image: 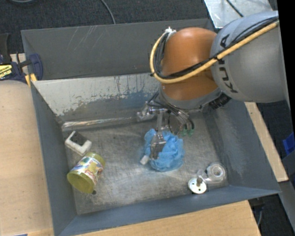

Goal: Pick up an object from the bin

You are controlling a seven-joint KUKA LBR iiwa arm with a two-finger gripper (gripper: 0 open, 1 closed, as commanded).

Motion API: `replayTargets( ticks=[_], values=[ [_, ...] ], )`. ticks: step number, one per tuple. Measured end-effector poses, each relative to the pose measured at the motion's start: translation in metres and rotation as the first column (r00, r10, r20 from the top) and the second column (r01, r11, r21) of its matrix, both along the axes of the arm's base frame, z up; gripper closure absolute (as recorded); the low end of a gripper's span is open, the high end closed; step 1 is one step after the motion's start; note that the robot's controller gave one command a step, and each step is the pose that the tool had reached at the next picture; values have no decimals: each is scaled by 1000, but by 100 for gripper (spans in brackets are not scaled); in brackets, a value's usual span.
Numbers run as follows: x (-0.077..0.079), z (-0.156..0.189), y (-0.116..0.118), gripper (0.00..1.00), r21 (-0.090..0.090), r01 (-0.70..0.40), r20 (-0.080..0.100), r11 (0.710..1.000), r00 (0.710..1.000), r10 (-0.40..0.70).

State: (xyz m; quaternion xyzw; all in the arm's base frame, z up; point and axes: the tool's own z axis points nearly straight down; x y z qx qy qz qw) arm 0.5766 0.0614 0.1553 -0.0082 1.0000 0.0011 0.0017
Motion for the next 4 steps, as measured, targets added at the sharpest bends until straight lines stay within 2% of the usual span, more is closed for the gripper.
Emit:
replayTargets(
  ticks=[1, 2, 3, 4],
  values=[
    [12, -41, -24, 0, -4, -183, 1, 983, 983, 183],
    [-7, -52, -64, 100, -1, -178, -2, 984, 984, 178],
    [-7, -52, -64, 100, -1, -178, -2, 984, 984, 178],
    [-7, 48, -67, 100, -3, -159, 0, 987, 987, 159]
  ],
)
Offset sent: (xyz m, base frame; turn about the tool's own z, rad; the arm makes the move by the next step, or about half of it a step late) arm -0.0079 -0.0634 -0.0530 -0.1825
